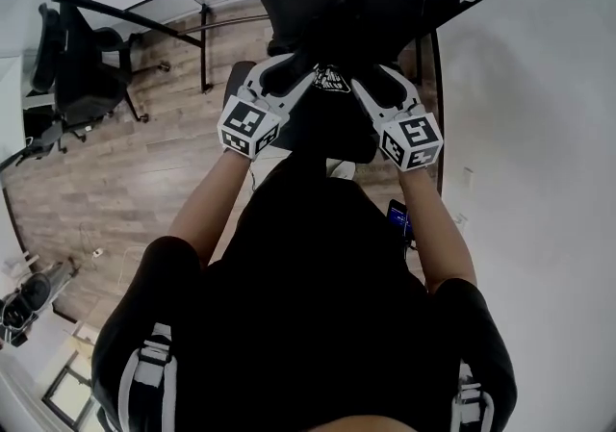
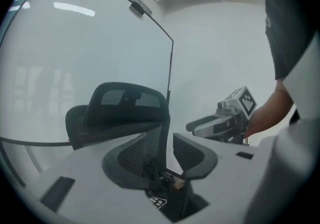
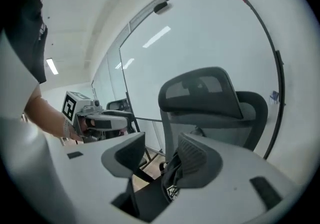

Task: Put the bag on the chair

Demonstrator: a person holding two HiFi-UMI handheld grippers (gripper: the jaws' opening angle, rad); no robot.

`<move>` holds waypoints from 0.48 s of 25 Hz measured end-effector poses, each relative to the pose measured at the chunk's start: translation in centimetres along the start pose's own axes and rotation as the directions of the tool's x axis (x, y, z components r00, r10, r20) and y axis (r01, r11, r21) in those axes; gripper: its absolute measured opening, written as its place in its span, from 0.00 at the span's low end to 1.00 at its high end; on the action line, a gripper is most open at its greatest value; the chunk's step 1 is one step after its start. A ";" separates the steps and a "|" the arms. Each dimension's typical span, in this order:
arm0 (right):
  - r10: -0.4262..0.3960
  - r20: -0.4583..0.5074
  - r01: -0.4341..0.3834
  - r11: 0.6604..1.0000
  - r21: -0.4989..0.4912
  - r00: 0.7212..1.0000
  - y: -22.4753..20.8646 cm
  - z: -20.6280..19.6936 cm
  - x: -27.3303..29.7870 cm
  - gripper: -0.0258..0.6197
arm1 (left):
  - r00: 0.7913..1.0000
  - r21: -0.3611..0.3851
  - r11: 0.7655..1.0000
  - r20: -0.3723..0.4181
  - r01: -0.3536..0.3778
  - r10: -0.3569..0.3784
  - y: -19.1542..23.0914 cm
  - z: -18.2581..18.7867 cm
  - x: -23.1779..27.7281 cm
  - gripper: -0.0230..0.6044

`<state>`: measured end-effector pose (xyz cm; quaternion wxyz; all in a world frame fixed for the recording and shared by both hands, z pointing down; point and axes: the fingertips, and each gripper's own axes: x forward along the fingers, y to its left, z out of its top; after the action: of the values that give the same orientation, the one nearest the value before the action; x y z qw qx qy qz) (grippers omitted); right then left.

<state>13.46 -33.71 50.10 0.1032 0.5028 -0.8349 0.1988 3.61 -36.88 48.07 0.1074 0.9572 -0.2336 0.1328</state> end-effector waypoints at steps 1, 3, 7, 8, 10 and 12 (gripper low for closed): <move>0.006 0.024 -0.006 1.000 -0.020 1.000 0.7 0.6 -0.8 0.35 | 1.000 0.012 1.000 0.017 0.006 -0.007 -0.9 1.0 -0.5 0.30; 0.027 0.073 -0.023 0.998 -0.055 0.997 2.1 2.1 -2.4 0.32 | 0.999 0.036 0.999 0.051 0.017 -0.019 -2.5 2.9 -1.6 0.28; 0.084 0.158 -0.067 0.992 -0.108 0.984 5.1 5.7 -5.7 0.21 | 0.994 0.081 0.996 0.104 0.032 -0.041 -5.8 6.1 -3.2 0.24; 0.095 0.177 -0.075 0.990 -0.117 0.980 5.7 6.6 -6.5 0.19 | 0.993 0.095 0.995 0.108 0.034 -0.044 -6.6 6.6 -3.5 0.23; 0.112 0.212 -0.082 0.986 -0.146 0.971 6.7 8.2 -7.8 0.14 | 0.991 0.119 0.992 0.120 0.036 -0.051 -8.1 7.6 -4.2 0.22; 0.126 0.247 -0.084 0.981 -0.177 0.961 7.5 9.5 -9.1 0.09 | 0.988 0.127 0.991 0.145 0.041 -0.060 -9.5 8.7 -4.9 0.18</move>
<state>11.44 -27.47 36.50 0.0247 0.4688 -0.8804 0.0676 5.67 -28.93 36.99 0.0335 0.9749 -0.2078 0.0728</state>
